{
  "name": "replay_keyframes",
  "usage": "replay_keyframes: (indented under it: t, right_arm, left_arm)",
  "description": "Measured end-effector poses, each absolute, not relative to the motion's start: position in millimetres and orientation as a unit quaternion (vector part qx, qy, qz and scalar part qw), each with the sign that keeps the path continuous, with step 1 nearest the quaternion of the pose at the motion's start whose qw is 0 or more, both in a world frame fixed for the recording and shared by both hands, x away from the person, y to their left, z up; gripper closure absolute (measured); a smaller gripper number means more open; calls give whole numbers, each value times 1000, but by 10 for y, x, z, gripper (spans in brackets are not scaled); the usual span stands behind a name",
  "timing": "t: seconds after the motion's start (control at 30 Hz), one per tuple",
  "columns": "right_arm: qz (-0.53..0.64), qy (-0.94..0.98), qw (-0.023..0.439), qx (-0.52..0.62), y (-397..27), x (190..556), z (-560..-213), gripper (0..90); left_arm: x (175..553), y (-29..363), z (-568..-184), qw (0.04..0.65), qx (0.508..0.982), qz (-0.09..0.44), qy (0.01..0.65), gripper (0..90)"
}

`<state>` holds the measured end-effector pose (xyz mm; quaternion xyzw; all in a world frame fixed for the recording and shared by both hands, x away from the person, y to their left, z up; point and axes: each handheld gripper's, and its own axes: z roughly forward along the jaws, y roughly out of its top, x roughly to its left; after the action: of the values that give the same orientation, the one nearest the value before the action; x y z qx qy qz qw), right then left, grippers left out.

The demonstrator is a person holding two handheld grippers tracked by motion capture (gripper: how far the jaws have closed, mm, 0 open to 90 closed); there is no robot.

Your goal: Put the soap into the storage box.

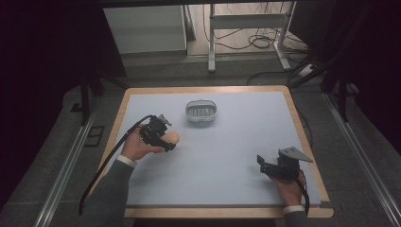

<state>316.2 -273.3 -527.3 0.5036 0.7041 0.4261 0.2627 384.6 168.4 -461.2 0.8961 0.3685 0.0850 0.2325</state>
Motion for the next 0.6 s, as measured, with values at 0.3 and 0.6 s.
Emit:
replay_keyframes:
  t: [0.3, 0.6]
  right_arm:
    - [425, 705, 262, 503, -2734, 3163, -5272, 86]
    - [424, 704, 263, 506, -2733, 3167, -5273, 86]
  left_arm:
    - [3913, 1667, -4593, 230, 897, 88, 368, 322]
    - [3963, 1640, -4544, 231, 896, 90, 369, 322]
